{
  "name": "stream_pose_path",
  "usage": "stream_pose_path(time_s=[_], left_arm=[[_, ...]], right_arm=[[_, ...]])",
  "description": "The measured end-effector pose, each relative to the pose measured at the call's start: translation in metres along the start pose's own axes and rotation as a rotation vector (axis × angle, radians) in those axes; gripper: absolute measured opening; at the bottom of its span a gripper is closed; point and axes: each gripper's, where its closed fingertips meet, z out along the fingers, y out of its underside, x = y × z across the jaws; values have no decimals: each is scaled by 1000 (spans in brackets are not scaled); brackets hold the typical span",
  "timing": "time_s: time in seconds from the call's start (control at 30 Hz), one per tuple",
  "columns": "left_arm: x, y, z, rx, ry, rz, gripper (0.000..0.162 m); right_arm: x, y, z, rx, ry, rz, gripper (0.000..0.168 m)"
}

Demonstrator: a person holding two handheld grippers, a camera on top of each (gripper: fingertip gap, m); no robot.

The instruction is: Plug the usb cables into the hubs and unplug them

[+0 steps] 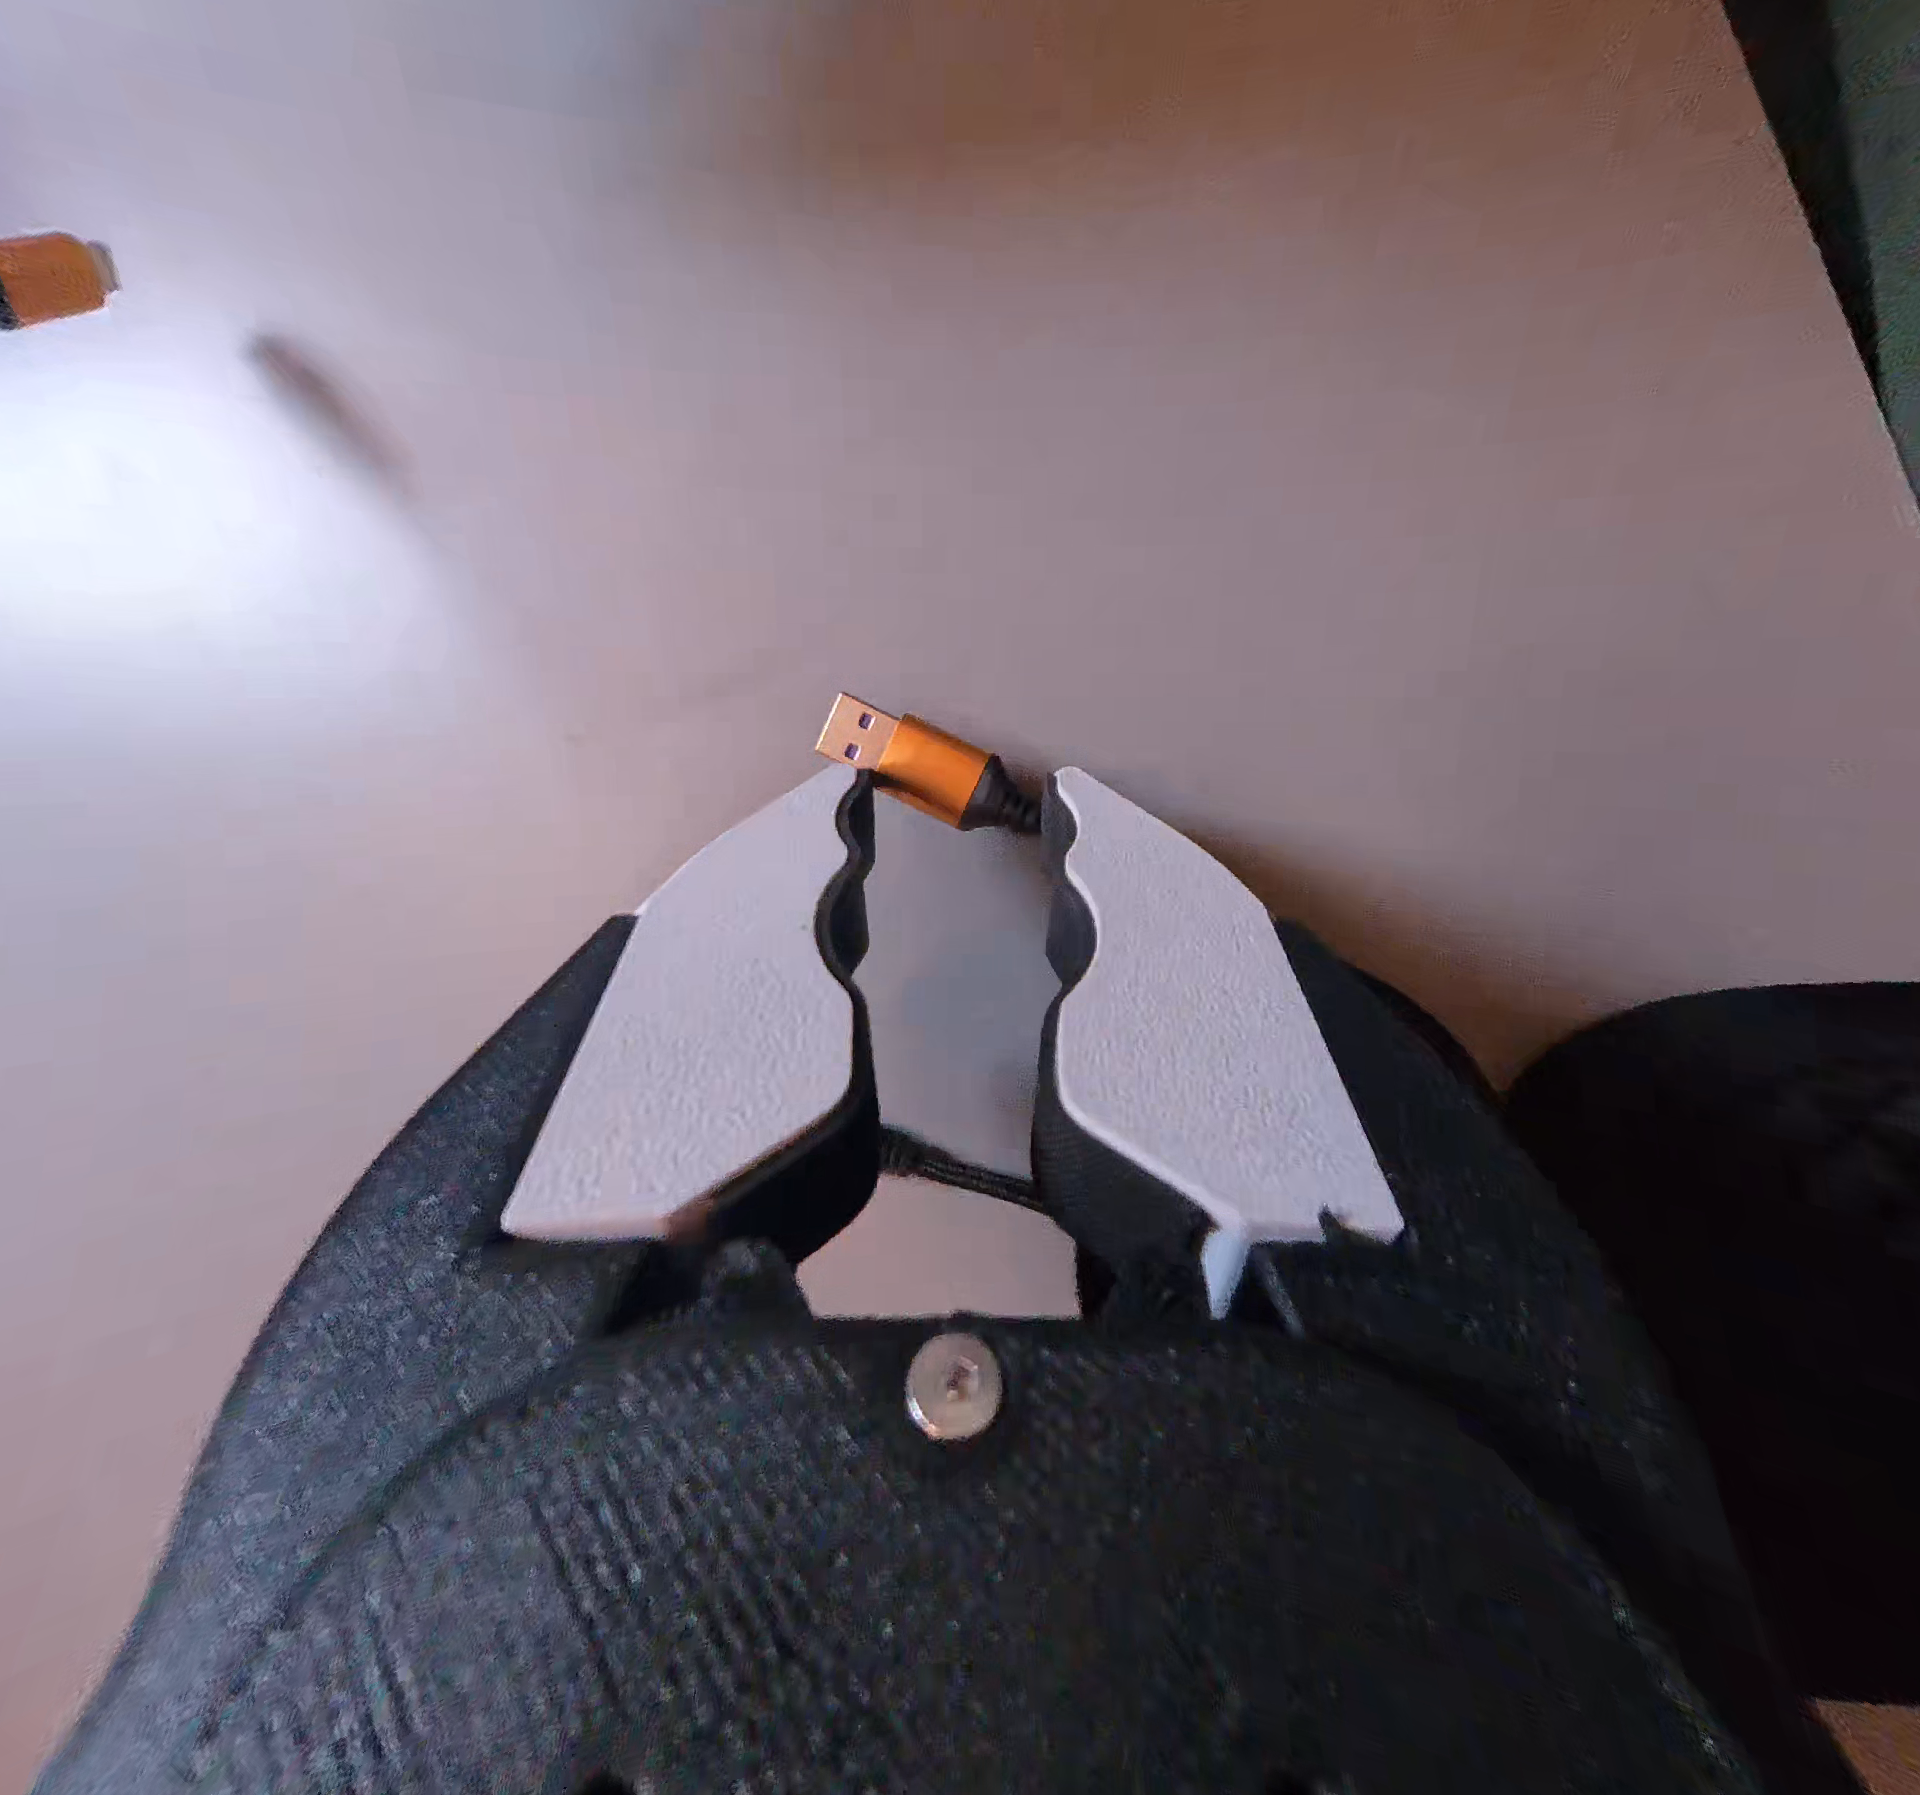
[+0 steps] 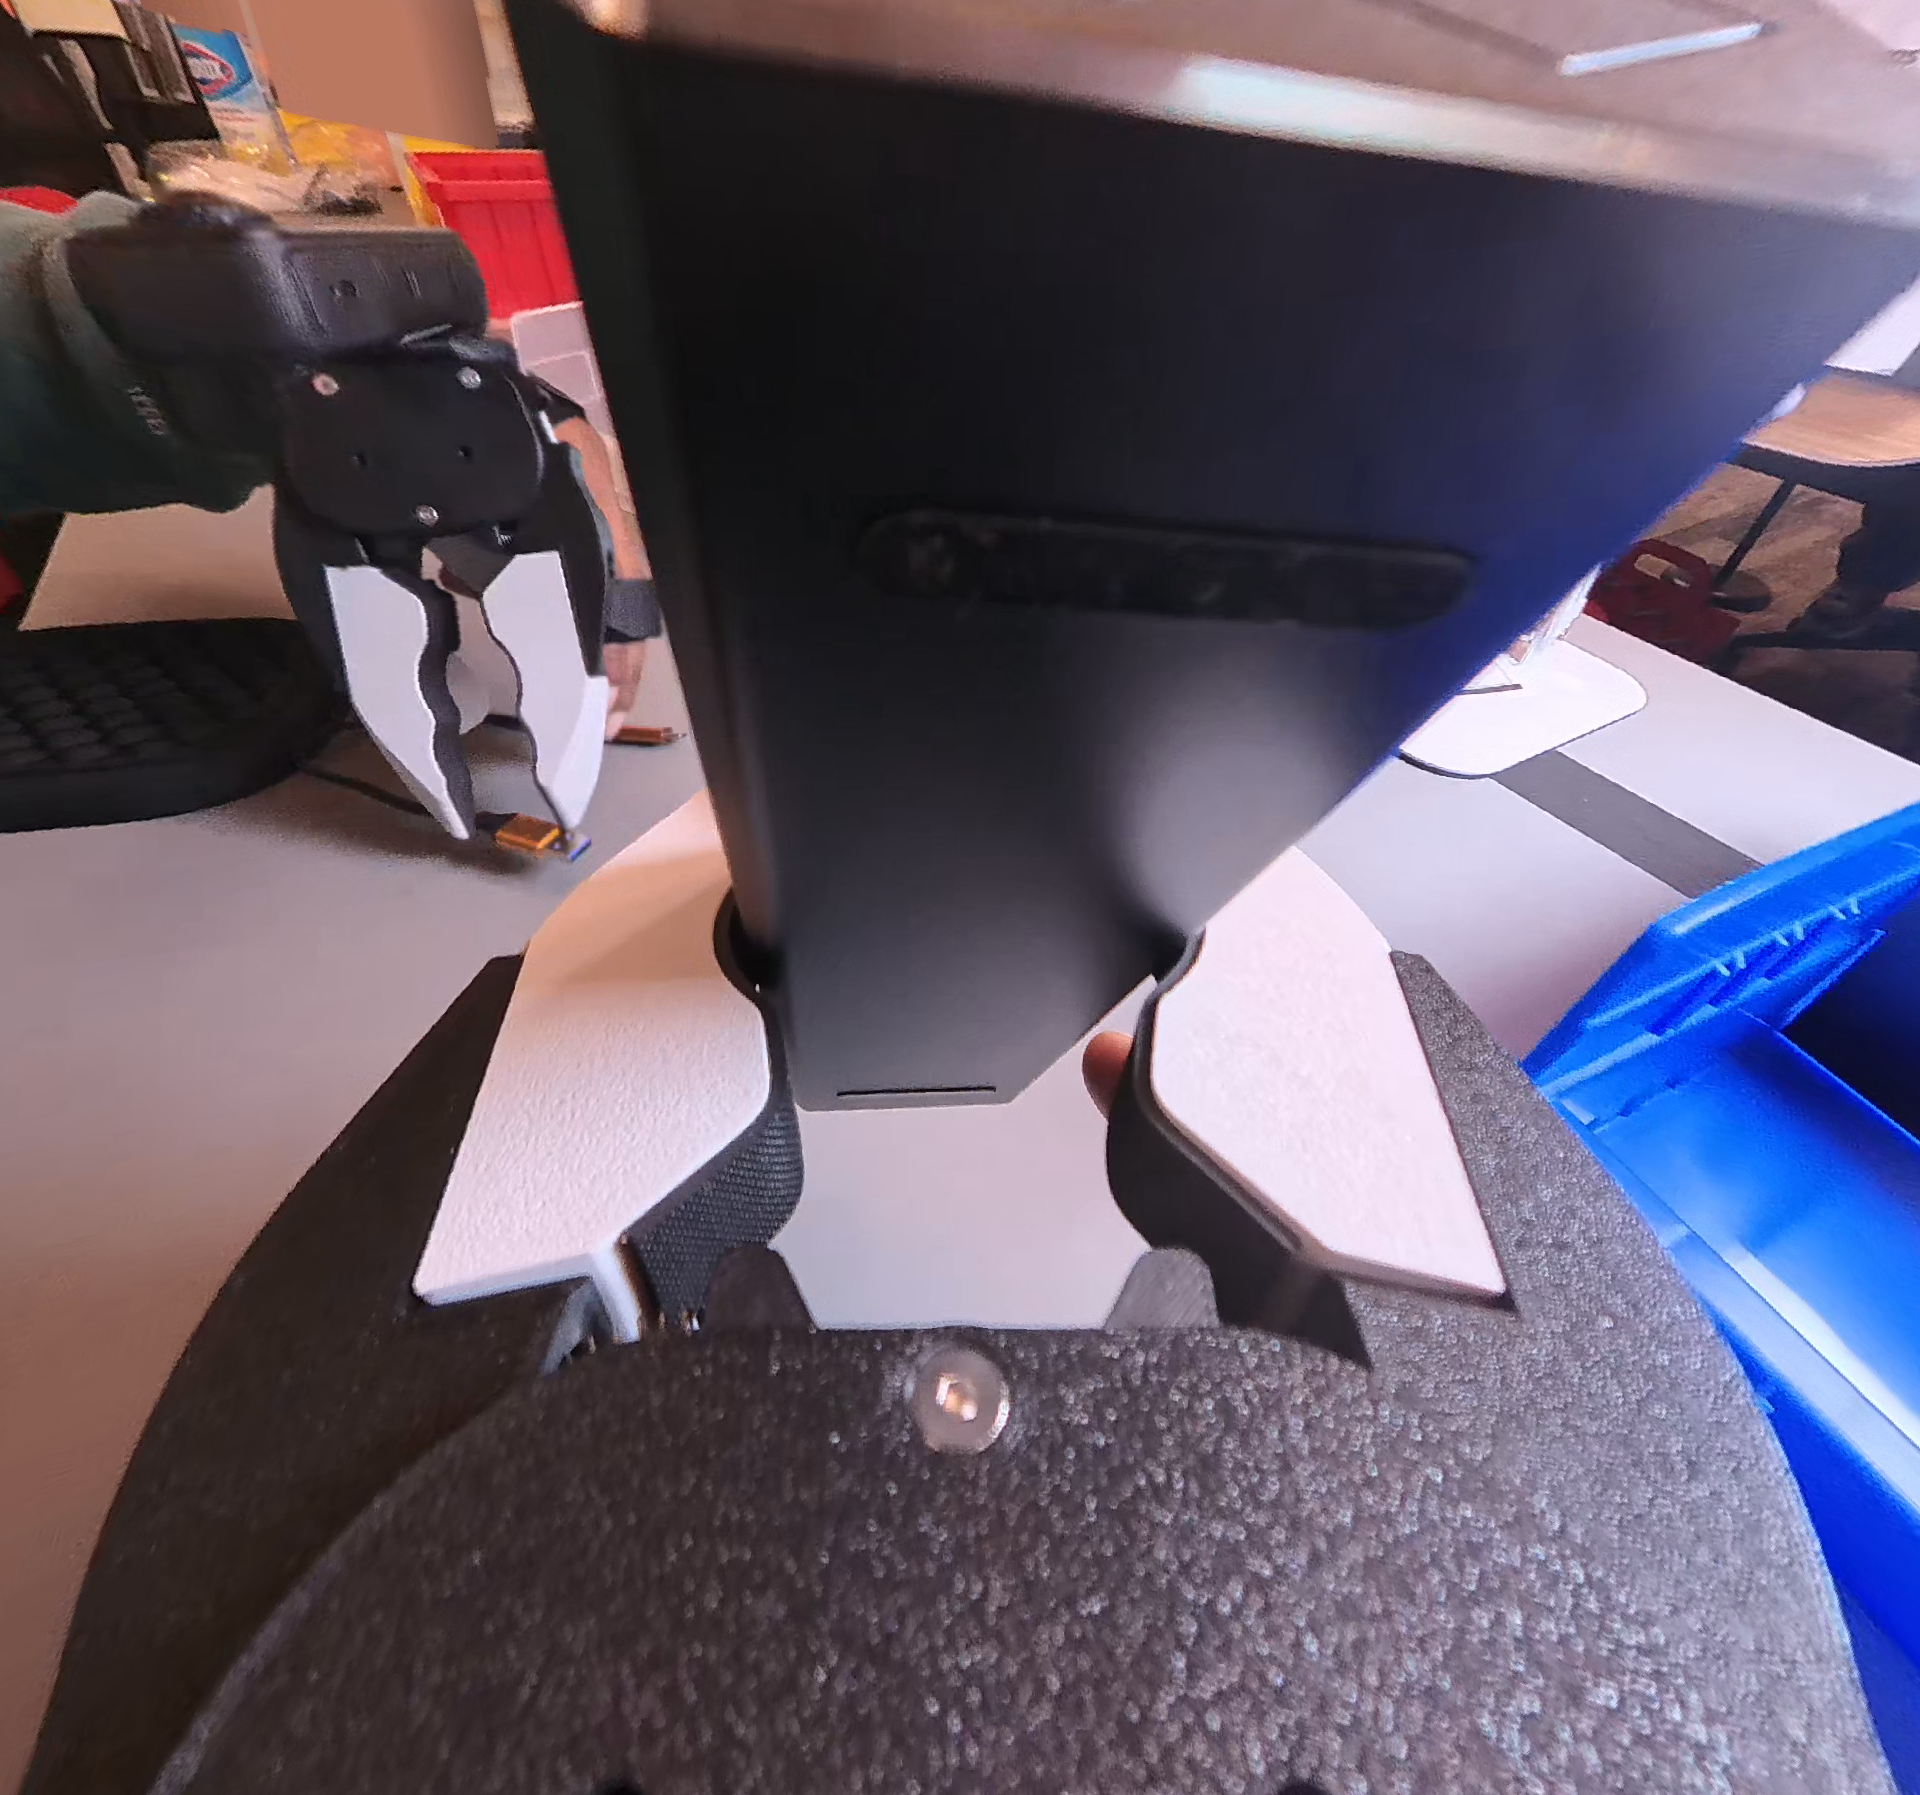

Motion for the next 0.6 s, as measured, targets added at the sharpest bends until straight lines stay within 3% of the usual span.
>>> stream_pose_path(time_s=[0.3, 0.33, 0.47, 0.6], left_arm=[[-11, 16, 3, 12, -294, -662, 47], [-9, 23, 8, -36, -330, -668, 51], [-1, 6, 15, 4, -332, -603, 17], [6, -4, 19, 22, -266, -352, 16]], right_arm=[[-1, 0, 0, -1, -8, 2, 73], [-1, 0, 0, -1, -8, 2, 73], [-2, 0, 0, 2, -16, 7, 73], [-3, -1, 0, 4, -19, 4, 73]])
